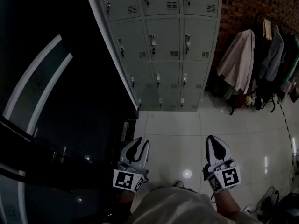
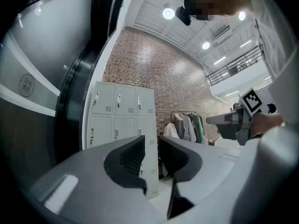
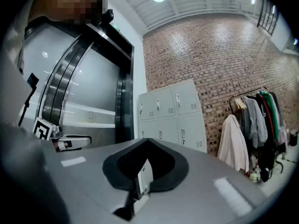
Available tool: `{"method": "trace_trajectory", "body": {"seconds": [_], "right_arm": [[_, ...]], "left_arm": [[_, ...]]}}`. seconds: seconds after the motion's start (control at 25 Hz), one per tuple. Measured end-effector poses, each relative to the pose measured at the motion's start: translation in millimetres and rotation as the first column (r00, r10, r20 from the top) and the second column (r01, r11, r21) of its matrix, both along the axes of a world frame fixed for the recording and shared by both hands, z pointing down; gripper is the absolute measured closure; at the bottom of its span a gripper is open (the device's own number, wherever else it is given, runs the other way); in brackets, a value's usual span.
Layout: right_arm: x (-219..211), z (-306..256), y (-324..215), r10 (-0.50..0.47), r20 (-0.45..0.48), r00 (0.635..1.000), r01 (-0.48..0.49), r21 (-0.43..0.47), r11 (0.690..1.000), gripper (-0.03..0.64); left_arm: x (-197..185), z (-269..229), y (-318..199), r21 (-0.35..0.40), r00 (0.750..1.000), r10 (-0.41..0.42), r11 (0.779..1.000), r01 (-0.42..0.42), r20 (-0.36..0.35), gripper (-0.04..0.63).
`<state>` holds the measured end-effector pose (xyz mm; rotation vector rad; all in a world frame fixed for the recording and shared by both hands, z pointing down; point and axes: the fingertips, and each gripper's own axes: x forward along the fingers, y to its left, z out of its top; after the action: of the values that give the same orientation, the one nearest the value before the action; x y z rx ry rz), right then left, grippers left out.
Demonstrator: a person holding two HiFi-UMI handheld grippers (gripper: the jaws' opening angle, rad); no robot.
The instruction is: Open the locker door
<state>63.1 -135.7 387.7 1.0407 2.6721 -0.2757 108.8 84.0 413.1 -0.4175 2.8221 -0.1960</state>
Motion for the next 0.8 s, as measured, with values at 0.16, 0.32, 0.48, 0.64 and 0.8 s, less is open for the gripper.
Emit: {"method": "trace_trajectory", "body": {"seconds": [0.16, 0.32, 0.48, 0.64, 0.8], "right_arm": [[-14.6, 6.0, -12.9, -0.016, 0.009, 1.0, 0.016, -0.004, 1.0, 0.617], [-30.9, 13.6, -22.3, -0.034, 0.002, 0.999, 0.034, -0.011, 0.999, 0.617], [-44.9, 23.7, -23.0, -0.058, -0.026, 0.998, 0.057, -0.036, 0.998, 0.617], [-65.8, 32.0, -14.7, -0.063, -0.044, 0.997, 0.061, -0.034, 0.998, 0.617], [-91.9, 42.9, 2.1, -0.059, -0.041, 0.997, 0.059, -0.011, 0.998, 0.615]], "left_arm": [[-13.9, 8.9, -21.4, -0.005, 1.0, 0.021, 1.0, -0.021, -0.008, 0.372], [-25.2, 16.3, -27.6, 0.026, 1.0, -0.016, 1.0, 0.016, 0.001, 0.568], [-37.0, 28.9, -32.0, 0.028, 1.0, -0.002, 1.0, 0.003, -0.028, 0.569], [-55.2, 39.2, -16.9, 0.041, 0.998, -0.008, 0.999, 0.01, -0.058, 0.55], [-84.1, 51.6, -2.1, 0.033, 0.997, 0.009, 0.999, -0.006, -0.072, 0.528]]}}
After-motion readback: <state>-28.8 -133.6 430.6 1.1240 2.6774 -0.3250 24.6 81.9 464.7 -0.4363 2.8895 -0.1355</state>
